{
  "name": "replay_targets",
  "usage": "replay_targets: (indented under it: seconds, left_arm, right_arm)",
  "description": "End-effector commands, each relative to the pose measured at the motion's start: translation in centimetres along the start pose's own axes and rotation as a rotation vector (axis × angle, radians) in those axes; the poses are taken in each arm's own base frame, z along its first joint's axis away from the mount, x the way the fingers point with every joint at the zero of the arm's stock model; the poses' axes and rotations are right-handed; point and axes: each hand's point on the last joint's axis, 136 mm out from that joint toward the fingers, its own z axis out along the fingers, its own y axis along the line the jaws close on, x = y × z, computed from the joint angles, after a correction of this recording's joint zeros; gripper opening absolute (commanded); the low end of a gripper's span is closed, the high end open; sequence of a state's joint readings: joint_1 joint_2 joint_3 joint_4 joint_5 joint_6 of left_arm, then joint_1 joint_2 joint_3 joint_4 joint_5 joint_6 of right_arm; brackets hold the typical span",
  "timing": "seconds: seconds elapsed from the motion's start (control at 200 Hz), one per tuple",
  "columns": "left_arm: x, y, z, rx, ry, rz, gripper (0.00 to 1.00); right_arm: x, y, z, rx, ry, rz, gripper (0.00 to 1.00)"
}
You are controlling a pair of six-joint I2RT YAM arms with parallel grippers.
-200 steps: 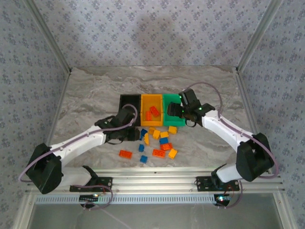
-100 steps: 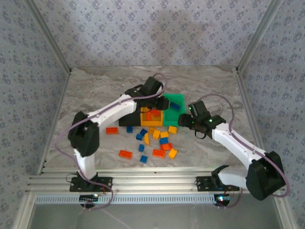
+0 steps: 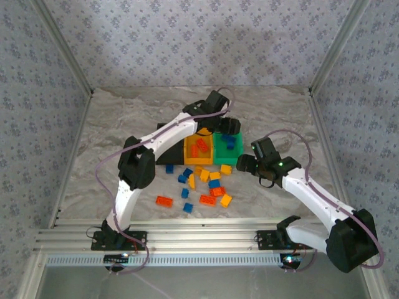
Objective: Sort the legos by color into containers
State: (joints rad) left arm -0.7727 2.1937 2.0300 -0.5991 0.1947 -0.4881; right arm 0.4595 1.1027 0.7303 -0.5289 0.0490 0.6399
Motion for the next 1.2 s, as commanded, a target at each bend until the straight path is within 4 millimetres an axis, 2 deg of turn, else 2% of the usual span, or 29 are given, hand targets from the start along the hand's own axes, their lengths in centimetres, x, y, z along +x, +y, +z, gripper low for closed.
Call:
replay_targets:
  seconds: [0.0,0.085,0.115,0.145,0.265,0.33,0.52,0.68,0.805,0.919,1.089,1.194]
  left_arm:
    - [-1.8,-2.6,-3.1,0.068,-0.057,0.021,0.78]
    - [-2.6,-3.8,-6.0,0.11,-0.126,0.024,0.85]
    - [-2.1,-3.8,-6.9,0.118,-0.142,0.02,0.88]
    - [-1.8,-3.9,-7.9,0.129,-0.161,0.019,0.99]
    - [0.3,-3.4,-12.5,0.152,-0.237,0.015,1.0]
    - [2.3,-2.2,-14.5,0.136,-0.26,0.002,0.99]
    - [9.7,4.1,-18.5,-0.026,-0.296,-0.071,1.0]
    - [14.8,8.6,-20.8,-0.14,-0.313,-0.137,1.0]
    - [17.1,10.9,-21.8,-0.208,-0.325,-0.17,1.0]
    - [18.1,11.9,-22.2,-0.23,-0.338,-0.193,1.0]
    - [18.4,12.5,-22.4,-0.256,-0.338,-0.193,0.99]
    - [18.5,12.8,-22.5,-0.273,-0.339,-0.191,1.0]
  right_arm:
    - [1.3,0.4,0.1,-0.036,0.044,-0.008,0.81]
    - [2.1,1.1,0.3,-0.055,0.075,-0.029,0.81]
    - [2.5,1.4,0.4,-0.063,0.087,-0.039,0.81]
    - [2.7,1.8,0.6,-0.077,0.092,-0.081,0.82]
    - [4.3,4.1,1.1,-0.135,0.132,-0.155,0.83]
    - [5.0,4.9,1.6,-0.126,0.151,-0.197,0.83]
    - [6.1,6.7,3.5,-0.106,0.171,-0.241,0.83]
    - [7.2,8.0,4.7,-0.086,0.198,-0.265,0.83]
    - [8.0,9.3,5.4,-0.084,0.22,-0.285,0.82]
    - [8.3,10.0,5.9,-0.057,0.223,-0.307,0.82]
    - [9.1,9.1,7.1,0.03,0.258,-0.332,0.78]
    - [9.1,9.3,7.6,0.035,0.257,-0.334,0.74]
